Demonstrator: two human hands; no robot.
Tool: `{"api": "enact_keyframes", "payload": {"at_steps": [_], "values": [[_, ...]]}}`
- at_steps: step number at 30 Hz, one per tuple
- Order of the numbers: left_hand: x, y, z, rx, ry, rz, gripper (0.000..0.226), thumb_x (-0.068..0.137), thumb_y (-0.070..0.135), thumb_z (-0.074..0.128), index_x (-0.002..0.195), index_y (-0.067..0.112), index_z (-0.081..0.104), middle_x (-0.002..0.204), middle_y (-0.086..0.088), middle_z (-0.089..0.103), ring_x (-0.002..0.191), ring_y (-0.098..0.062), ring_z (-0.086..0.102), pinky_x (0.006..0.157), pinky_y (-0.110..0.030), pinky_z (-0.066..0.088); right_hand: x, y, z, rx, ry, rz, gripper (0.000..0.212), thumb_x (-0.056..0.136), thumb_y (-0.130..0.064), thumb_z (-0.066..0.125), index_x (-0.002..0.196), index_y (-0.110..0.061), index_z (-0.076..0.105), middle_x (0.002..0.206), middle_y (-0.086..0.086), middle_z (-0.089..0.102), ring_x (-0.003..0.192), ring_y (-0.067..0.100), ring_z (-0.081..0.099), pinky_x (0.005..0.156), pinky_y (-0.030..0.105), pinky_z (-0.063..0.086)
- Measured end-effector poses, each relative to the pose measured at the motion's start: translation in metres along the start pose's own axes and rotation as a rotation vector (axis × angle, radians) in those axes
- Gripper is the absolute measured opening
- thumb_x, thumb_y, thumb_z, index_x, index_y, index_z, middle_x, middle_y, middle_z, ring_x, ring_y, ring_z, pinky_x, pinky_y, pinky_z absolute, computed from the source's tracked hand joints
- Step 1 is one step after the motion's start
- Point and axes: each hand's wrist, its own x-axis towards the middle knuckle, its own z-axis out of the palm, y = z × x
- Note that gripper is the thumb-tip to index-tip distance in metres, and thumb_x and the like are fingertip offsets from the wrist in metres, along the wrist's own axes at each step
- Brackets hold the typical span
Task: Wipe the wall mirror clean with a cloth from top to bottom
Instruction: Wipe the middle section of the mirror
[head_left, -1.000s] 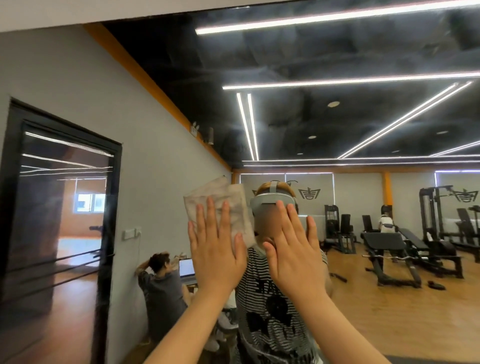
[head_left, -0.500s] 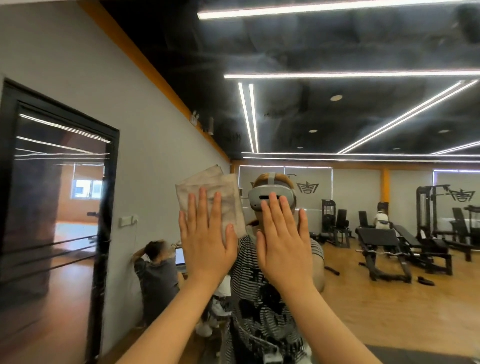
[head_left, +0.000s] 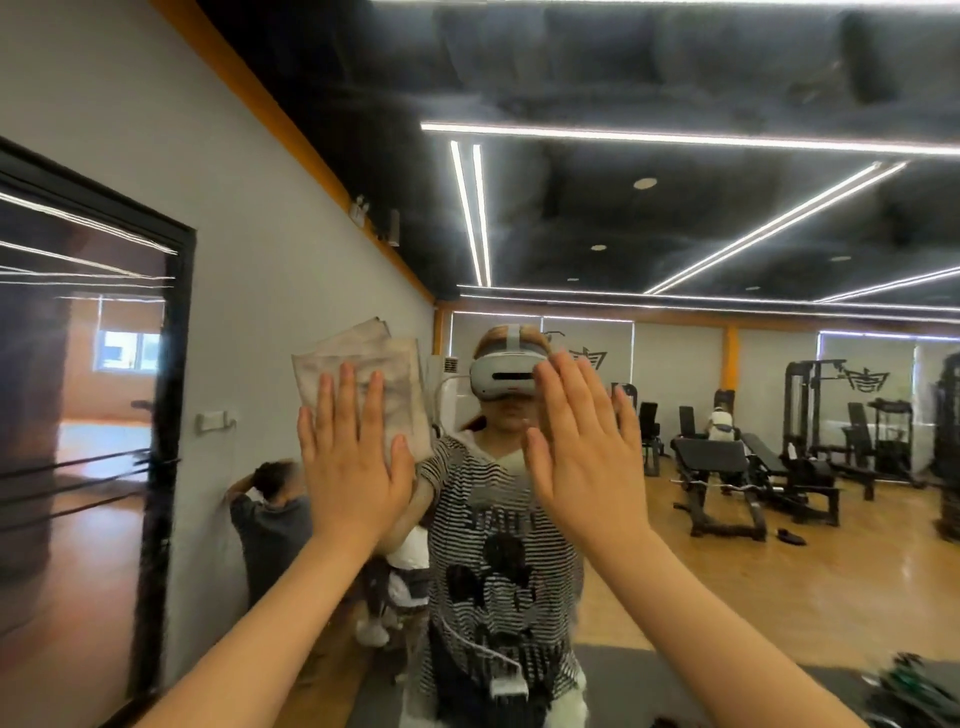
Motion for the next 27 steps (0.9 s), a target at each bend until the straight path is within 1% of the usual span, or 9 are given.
{"api": "enact_keyframes", "payload": {"at_steps": [4,6,9,11,14,17,22,24,27], "values": [[0.0,0.003,-0.001,0.014,-0.004,-0.022,0.065,0.09,0.034,0.031,0.151,0.013,0.022,0.157,-0.019,0.023,0.145,-0.036,0.018,0.116,-0.048,0.01,-0.001,0.049,-0.02,-0.053,-0.027,0.008,0.06,0.096,-0.036,0.034,0.149,-0.008,0.034,0.155,0.011,0.031,0.144,0.022,0.018,0.117,0.036,0.0],[0.0,0.004,-0.001,0.019,-0.011,-0.027,0.064,0.091,0.034,0.03,0.151,0.013,0.022,0.157,-0.02,0.024,0.144,-0.036,0.019,0.115,-0.05,0.011,-0.006,0.078,-0.02,-0.098,-0.082,0.004,0.061,0.096,-0.039,0.033,0.15,-0.009,0.032,0.157,0.01,0.027,0.145,0.022,0.015,0.117,0.038,0.001],[-0.001,0.006,-0.001,0.013,-0.026,-0.042,0.063,0.091,0.034,0.029,0.148,0.009,0.026,0.155,-0.022,0.027,0.142,-0.039,0.023,0.114,-0.055,0.015,-0.016,0.107,-0.014,-0.144,-0.152,-0.033,0.063,0.097,-0.045,0.029,0.152,-0.013,0.029,0.16,0.006,0.019,0.147,0.019,0.011,0.117,0.046,0.009],[0.002,0.005,-0.005,0.024,-0.035,-0.039,0.062,0.09,0.033,0.03,0.146,0.006,0.029,0.15,-0.026,0.032,0.138,-0.042,0.028,0.112,-0.061,0.014,-0.019,0.113,-0.01,-0.139,-0.146,-0.054,0.063,0.097,-0.047,0.028,0.152,-0.015,0.028,0.159,0.005,0.02,0.147,0.019,0.013,0.117,0.047,0.011],[0.011,0.006,-0.012,0.007,-0.017,-0.087,0.064,0.089,0.033,0.029,0.142,-0.003,0.036,0.144,-0.03,0.037,0.132,-0.047,0.034,0.11,-0.067,0.021,-0.018,0.114,-0.006,-0.125,-0.092,-0.075,0.064,0.096,-0.047,0.029,0.151,-0.015,0.03,0.158,0.005,0.023,0.146,0.019,0.016,0.118,0.044,0.005],[0.02,0.015,-0.006,-0.009,0.0,-0.178,0.07,0.092,0.037,0.021,0.149,-0.003,0.025,0.155,-0.025,0.024,0.144,-0.041,0.021,0.117,-0.057,0.013,-0.018,0.115,-0.005,-0.108,-0.043,-0.08,0.064,0.095,-0.047,0.03,0.149,-0.013,0.034,0.157,0.007,0.026,0.145,0.019,0.018,0.118,0.043,0.003],[0.023,0.053,0.006,-0.005,0.032,-0.354,0.078,0.09,0.047,0.005,0.153,0.002,0.008,0.162,-0.015,0.006,0.149,-0.028,0.0,0.119,-0.044,-0.004,-0.019,0.115,-0.002,-0.097,-0.038,-0.076,0.065,0.101,-0.05,0.012,0.149,-0.012,0.033,0.157,0.008,0.028,0.145,0.021,0.019,0.118,0.046,0.007],[0.024,0.078,0.008,0.008,0.014,-0.319,0.077,0.09,0.048,0.004,0.152,0.003,0.002,0.161,-0.014,0.001,0.149,-0.027,-0.004,0.118,-0.043,-0.006,-0.019,0.115,-0.002,-0.094,-0.029,-0.081,0.064,0.1,-0.049,0.018,0.149,-0.012,0.033,0.156,0.008,0.028,0.145,0.021,0.019,0.118,0.045,0.007],[0.02,0.115,0.016,0.056,-0.029,-0.11,0.071,0.094,0.045,0.016,0.15,0.005,-0.001,0.158,-0.013,-0.002,0.147,-0.026,-0.003,0.119,-0.039,-0.008,-0.02,0.116,-0.002,-0.091,-0.033,-0.088,0.065,0.097,-0.048,0.027,0.15,-0.012,0.032,0.157,0.008,0.027,0.145,0.02,0.017,0.118,0.044,0.005]]}}
